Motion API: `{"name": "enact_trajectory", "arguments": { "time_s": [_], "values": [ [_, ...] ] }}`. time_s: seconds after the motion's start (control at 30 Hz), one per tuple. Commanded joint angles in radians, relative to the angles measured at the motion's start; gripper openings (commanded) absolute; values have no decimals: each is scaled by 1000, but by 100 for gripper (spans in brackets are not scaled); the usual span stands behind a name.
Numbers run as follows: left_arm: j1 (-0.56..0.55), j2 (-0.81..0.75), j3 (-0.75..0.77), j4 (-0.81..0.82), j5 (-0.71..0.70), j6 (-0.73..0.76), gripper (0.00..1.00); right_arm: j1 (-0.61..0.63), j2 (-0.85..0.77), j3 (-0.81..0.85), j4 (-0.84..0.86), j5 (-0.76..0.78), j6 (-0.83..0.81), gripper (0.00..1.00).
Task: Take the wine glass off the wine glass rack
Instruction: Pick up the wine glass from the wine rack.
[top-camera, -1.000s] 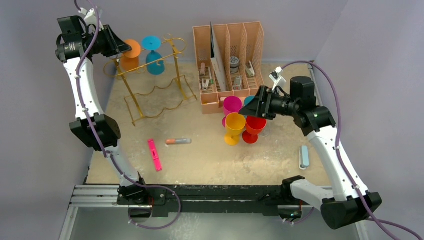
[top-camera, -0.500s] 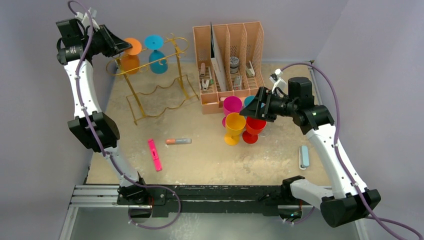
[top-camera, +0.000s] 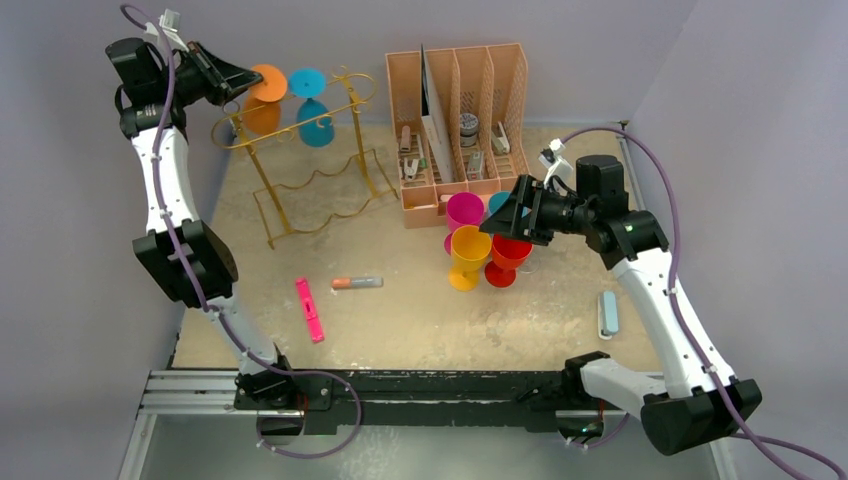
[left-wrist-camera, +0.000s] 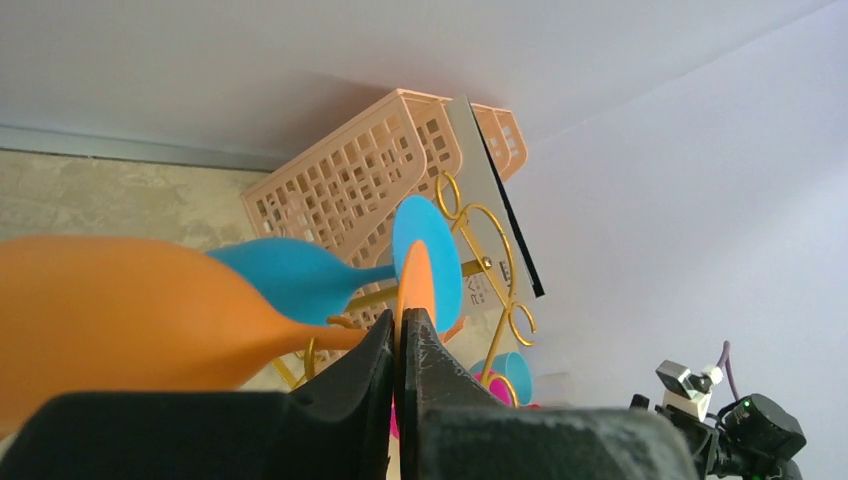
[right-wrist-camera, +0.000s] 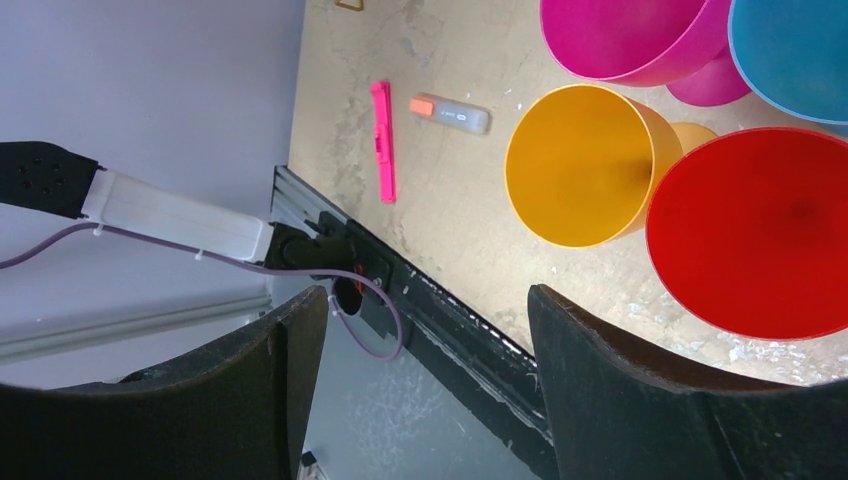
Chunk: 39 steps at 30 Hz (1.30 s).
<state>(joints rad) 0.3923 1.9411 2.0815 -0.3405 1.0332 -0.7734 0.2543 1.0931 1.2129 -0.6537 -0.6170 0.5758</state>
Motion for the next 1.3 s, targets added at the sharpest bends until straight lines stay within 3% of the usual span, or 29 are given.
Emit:
{"name": "enact_trajectory", "arguments": {
  "time_s": [0.0,0.33,0.67,0.87,1.07,1.27],
  "values": [
    [4,-56,-24,153,52,-80,0,-1,-15,20,-3,10,0,76],
    [9,-63,-44,164,12,-94,0,-1,-24,22,-16,17,-3,76],
    [21,-44,-54,265,-22,-200,0,-1,-29,23,-25,22,-5,76],
    [24,-76,-49,284,-6,-151,0,-1,-36,23,-28,18,-16,71],
    [23,-136,-11,123,-97,35,0,-1,-30,24,-24,7,-16,70],
    [24,-207,-40,118,-108,144,0,-1,-32,18,-19,-1,-16,70]
  ]
}}
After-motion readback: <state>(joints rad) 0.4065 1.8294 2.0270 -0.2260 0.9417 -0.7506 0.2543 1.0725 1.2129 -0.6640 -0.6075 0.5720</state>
